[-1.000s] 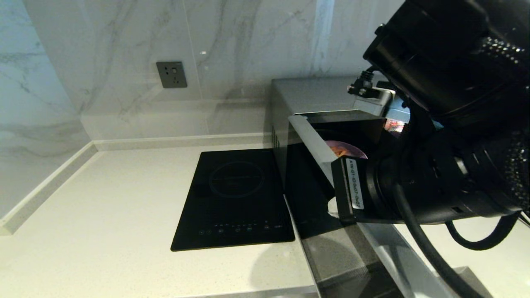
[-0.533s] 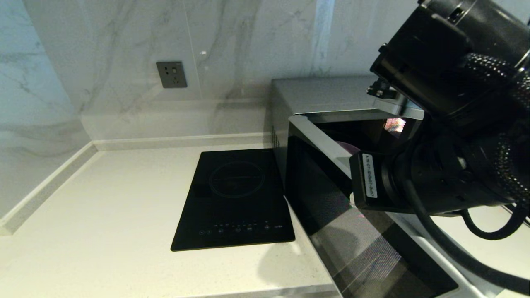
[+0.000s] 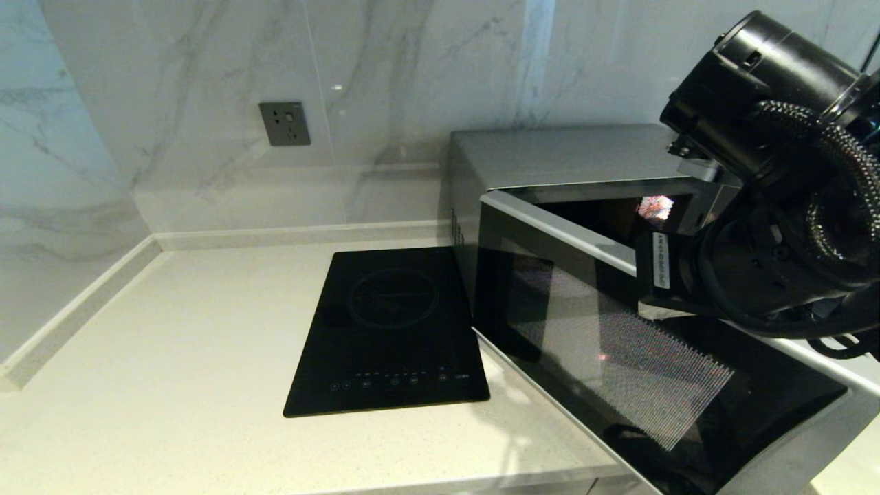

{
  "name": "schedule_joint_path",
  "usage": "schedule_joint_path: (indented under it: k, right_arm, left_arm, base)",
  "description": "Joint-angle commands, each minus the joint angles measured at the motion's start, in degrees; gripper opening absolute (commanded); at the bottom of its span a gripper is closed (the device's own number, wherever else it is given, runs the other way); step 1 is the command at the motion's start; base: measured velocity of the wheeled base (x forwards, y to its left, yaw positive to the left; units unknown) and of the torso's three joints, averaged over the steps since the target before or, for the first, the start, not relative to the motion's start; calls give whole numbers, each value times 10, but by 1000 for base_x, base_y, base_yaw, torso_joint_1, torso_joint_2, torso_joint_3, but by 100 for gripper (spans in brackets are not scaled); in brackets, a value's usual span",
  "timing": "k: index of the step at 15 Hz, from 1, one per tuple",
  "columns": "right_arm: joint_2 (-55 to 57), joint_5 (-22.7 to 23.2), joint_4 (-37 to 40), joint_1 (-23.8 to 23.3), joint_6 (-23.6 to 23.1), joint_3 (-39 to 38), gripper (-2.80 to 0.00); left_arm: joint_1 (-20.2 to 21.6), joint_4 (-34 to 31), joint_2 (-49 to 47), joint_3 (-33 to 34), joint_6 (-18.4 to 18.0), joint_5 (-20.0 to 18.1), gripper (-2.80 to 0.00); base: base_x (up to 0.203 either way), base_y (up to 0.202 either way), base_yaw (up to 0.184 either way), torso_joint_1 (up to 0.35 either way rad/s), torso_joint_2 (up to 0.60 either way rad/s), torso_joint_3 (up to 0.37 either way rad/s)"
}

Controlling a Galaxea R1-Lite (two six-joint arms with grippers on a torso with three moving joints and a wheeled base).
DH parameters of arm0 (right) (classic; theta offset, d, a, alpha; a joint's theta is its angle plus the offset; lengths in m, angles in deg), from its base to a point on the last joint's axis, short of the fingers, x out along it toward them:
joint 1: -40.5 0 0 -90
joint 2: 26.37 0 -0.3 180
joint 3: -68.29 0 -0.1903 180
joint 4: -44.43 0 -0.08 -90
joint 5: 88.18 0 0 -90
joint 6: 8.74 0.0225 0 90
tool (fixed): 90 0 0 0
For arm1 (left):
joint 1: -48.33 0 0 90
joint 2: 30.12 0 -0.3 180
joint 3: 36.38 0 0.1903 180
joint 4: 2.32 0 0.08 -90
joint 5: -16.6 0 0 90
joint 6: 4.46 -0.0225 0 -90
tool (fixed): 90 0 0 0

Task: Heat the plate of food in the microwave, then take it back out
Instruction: Close the microwave oven

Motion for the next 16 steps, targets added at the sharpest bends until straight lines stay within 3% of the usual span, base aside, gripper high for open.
schedule_joint_path:
  k: [1,10,16]
  right_arm:
    - [-12,-1,2,-43,-13,-3,-280]
    - [-14,5,-68,-235,-103,-2,-280]
    - [53,85,-169,-350,-126,3,-280]
  left_arm:
    - [0,0,-1,0,0,0,-280]
    - [0,0,-1,0,1,0,-280]
    - [0,0,-1,0,1,0,-280]
  base:
    - [0,0,0,0,0,0]
    - [0,0,0,0,0,0]
    - [0,0,0,0,0,0]
